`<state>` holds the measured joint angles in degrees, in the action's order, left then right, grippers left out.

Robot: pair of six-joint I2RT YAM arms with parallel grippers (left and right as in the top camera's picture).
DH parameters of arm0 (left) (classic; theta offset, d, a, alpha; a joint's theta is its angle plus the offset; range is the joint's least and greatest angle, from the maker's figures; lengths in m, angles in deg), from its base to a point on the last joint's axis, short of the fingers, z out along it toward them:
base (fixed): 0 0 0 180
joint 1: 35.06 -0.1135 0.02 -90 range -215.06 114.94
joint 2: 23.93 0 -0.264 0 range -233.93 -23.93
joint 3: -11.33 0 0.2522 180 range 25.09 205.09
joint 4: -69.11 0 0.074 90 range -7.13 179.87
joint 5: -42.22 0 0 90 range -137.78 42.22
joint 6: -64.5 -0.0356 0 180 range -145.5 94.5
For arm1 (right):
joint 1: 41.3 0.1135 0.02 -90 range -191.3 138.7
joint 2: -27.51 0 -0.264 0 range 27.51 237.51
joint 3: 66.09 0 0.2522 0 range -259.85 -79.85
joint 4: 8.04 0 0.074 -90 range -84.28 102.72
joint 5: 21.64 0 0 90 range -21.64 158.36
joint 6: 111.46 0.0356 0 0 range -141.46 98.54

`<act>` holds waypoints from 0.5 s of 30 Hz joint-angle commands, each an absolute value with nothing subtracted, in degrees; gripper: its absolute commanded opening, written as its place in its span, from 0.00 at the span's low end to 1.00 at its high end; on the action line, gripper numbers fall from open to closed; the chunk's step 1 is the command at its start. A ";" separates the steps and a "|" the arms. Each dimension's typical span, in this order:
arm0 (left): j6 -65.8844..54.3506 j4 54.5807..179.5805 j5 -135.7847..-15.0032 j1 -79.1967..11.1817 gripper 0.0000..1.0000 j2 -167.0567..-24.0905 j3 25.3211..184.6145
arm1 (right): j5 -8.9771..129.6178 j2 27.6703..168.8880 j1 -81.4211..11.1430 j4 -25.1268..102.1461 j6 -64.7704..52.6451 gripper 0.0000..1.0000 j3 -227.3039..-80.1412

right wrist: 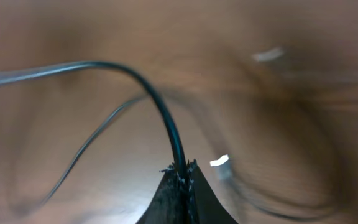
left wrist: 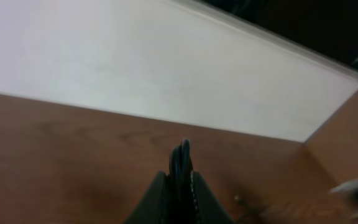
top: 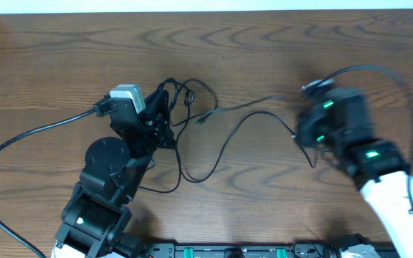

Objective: Untangle cables
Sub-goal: 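Pull the black cable right with the right gripper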

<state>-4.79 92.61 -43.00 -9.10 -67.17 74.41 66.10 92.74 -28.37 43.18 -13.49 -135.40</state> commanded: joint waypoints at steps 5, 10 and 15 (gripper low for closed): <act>-5.76 95.65 -28.47 -9.39 0.08 -66.54 75.96 | 72.53 92.45 -48.05 44.53 -6.48 0.01 -143.31; -4.90 98.51 -9.19 -9.39 0.08 -68.02 75.94 | 67.46 92.54 -58.23 44.79 -7.59 0.01 -143.90; 1.46 99.06 8.30 -9.39 0.08 -71.10 75.94 | 66.65 92.98 -61.23 44.95 -7.59 0.01 -143.90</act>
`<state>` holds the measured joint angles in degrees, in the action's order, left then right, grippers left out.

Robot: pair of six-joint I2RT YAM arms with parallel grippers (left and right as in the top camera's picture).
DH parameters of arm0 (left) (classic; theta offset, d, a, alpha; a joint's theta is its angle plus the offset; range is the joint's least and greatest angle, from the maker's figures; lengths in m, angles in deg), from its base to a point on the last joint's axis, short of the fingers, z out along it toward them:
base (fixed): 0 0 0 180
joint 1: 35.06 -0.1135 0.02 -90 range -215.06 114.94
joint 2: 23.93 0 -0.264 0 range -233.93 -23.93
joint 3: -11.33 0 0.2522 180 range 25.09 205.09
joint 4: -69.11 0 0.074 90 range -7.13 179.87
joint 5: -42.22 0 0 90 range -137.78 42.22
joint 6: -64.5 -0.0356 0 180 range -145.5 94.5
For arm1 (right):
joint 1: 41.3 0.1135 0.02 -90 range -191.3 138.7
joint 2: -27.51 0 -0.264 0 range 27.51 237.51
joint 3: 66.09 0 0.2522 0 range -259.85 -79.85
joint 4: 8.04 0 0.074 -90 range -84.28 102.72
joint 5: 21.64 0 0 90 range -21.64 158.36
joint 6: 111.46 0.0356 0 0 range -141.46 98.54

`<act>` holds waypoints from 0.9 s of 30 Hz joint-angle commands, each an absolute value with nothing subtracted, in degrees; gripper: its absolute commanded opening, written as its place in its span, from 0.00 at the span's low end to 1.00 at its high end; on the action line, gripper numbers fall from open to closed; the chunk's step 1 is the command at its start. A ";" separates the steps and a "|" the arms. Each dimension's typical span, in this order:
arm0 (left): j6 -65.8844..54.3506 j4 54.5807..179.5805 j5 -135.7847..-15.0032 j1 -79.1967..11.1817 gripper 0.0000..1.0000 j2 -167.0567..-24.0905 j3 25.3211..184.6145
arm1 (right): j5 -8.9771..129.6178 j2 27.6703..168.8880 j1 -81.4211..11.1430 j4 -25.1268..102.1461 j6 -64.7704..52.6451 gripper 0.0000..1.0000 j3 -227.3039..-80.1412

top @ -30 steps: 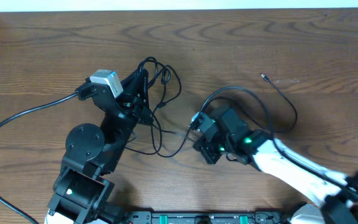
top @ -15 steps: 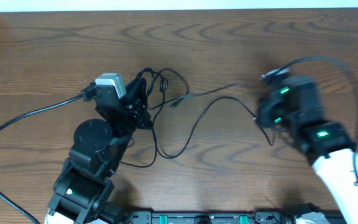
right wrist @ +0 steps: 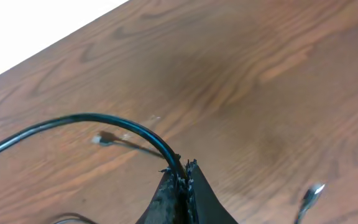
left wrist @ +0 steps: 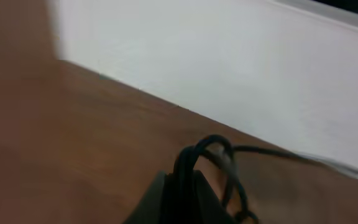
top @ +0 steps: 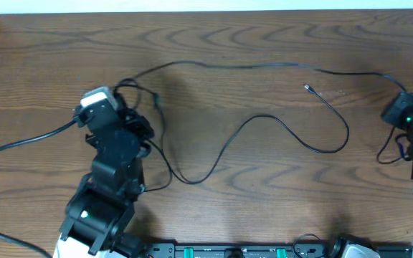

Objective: Untangle cables
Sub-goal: 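Pull the black cable right with the right gripper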

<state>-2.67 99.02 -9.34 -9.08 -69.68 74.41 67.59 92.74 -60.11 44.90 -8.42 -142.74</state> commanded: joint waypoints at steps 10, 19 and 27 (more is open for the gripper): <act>4.17 98.88 3.92 -9.39 0.08 -78.06 75.94 | 63.50 93.66 -61.14 45.17 -7.85 0.01 -143.88; -16.79 100.61 -52.95 -9.39 0.08 -80.83 75.94 | 50.60 99.34 -61.14 39.39 -12.75 0.01 -143.85; -15.61 103.50 -57.67 -9.39 0.08 -81.31 75.94 | 50.87 109.74 -61.14 36.53 -12.55 0.01 -143.85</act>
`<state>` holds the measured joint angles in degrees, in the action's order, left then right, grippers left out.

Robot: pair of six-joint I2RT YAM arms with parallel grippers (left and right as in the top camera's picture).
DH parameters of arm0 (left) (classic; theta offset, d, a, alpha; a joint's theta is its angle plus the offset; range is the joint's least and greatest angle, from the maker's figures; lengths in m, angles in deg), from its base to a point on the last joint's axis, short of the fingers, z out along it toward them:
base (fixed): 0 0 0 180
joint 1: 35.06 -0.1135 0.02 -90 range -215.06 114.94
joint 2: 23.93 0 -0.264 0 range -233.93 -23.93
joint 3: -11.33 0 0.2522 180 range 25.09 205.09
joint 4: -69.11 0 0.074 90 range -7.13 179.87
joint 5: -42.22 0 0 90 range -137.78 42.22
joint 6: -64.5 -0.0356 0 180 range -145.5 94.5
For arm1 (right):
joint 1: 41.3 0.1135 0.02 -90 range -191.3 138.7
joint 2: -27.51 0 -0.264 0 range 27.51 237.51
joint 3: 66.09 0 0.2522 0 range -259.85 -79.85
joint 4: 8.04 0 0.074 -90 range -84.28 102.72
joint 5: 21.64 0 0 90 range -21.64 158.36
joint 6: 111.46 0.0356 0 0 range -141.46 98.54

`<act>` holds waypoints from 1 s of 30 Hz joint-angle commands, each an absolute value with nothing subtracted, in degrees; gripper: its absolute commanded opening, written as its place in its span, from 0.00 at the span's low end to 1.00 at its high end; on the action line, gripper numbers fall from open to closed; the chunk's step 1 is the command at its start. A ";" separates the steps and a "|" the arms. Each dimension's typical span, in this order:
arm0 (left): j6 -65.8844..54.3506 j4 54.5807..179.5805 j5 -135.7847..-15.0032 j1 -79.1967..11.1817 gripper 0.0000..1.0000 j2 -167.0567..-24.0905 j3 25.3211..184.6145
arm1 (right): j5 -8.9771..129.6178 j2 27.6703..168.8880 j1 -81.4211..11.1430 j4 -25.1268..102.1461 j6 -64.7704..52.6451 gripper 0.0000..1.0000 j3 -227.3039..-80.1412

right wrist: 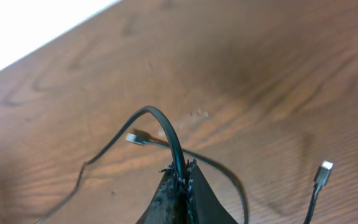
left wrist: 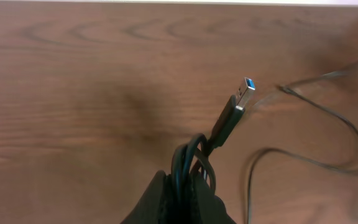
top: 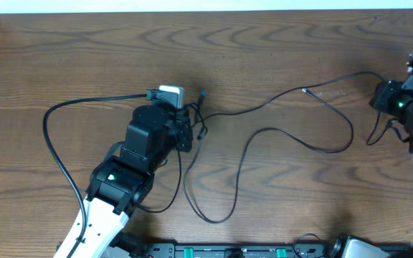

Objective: Untangle cables
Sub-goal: 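Pull the black cable right with the right gripper, then move the right gripper left to the left gripper's cable bundle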

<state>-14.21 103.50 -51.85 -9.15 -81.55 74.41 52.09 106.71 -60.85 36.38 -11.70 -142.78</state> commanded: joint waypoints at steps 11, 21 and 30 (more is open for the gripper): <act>-14.00 103.45 -57.89 -9.39 0.08 -81.49 75.94 | 50.85 114.42 -61.27 37.52 -10.52 0.88 -143.92; -13.82 103.47 -57.86 -9.39 0.08 -81.49 75.94 | 45.56 104.74 -61.20 41.30 -2.92 0.99 -143.90; -9.17 103.32 -57.89 -9.39 0.08 -81.49 75.94 | 18.50 104.58 -54.80 48.20 2.53 0.99 -143.00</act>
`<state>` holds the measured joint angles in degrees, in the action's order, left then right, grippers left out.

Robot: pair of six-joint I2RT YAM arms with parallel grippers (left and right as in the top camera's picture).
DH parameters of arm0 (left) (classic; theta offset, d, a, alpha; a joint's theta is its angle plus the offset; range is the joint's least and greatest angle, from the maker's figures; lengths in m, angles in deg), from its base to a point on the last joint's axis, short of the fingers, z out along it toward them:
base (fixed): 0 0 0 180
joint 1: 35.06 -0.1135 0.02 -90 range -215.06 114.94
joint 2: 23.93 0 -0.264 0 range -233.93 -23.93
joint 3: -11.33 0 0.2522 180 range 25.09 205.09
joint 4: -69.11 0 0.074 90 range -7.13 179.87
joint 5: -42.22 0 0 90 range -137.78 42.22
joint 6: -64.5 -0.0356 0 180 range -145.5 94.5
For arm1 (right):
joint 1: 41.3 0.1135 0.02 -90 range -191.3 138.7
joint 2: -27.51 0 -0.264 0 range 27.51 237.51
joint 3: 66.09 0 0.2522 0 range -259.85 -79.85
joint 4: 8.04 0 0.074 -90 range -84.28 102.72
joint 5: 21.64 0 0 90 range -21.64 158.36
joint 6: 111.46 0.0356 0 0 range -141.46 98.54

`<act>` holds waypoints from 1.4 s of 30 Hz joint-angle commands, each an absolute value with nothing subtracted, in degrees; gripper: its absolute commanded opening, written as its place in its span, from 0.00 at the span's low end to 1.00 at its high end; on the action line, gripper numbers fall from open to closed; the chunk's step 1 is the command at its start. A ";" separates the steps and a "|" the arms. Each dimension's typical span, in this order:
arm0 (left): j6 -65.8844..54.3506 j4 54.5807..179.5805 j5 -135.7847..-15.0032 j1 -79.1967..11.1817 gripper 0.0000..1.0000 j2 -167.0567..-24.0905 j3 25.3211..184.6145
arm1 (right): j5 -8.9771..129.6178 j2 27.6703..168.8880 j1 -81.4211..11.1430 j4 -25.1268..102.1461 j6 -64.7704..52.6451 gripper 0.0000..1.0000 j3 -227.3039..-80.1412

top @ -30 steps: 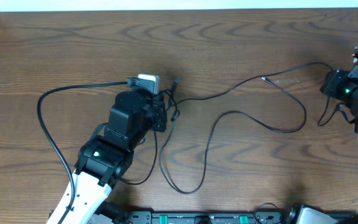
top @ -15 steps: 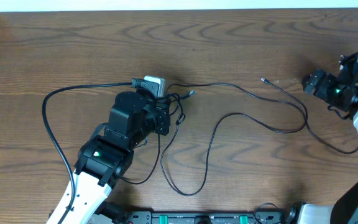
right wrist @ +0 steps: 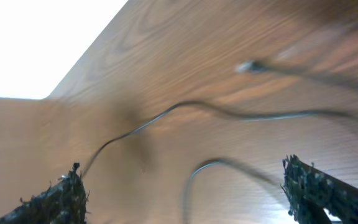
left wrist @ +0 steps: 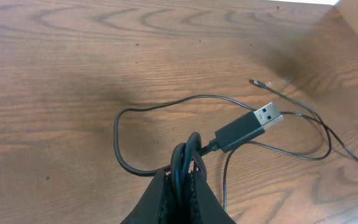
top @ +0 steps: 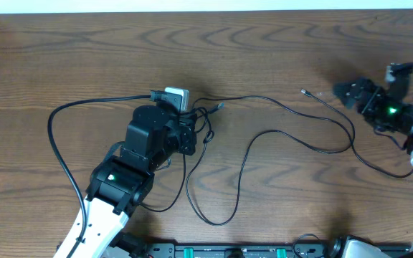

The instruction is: Untangle cables

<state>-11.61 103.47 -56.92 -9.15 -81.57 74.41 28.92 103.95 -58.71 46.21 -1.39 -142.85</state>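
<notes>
My left gripper (top: pixel 190 136) (left wrist: pixel 180 180) is shut on a loop of thick black cable (left wrist: pixel 124 146) whose USB-A plug (left wrist: pixel 253 124) sticks out to the right of the jaws. Thin black cables (top: pixel 264 132) run from a small knot (top: pixel 205 118) beside that gripper across the table to the right. One thin end with a small connector (top: pixel 304 92) lies near my right gripper (top: pixel 344 92). In the right wrist view that gripper (right wrist: pixel 188 186) stands wide open above a blurred thin cable (right wrist: pixel 229 115), with nothing between its fingers (right wrist: pixel 64 196).
The thick cable (top: pixel 56 122) sweeps in a wide loop left of the left arm and down toward the front edge. A thin cable loop (top: pixel 210 215) lies near the front middle. The wooden table (top: pixel 278 43) ends at a white strip along the back.
My right gripper was shut on a thin black cable and is now wide open, the cable lying on the table. The left gripper still grips its loop; the USB plug now points right.
First both grippers were shut on cables, the right one near the middle right. Then the right gripper was at the far right with a thin cable stretched across, the left further left. Later the left stood at centre-left. Now the right has let go.
</notes>
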 commanded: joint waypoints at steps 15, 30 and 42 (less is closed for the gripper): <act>1.41 94.10 -70.21 -9.39 0.08 -81.46 75.94 | 33.34 114.01 -30.32 37.10 35.53 0.92 -141.62; -0.14 88.96 -83.37 -9.39 0.08 -81.49 75.94 | 15.35 134.83 -25.38 11.09 53.72 0.91 -141.62; -0.12 88.98 -83.44 -9.39 0.08 -81.46 75.94 | 16.25 141.96 -15.87 -3.25 62.22 0.49 -141.62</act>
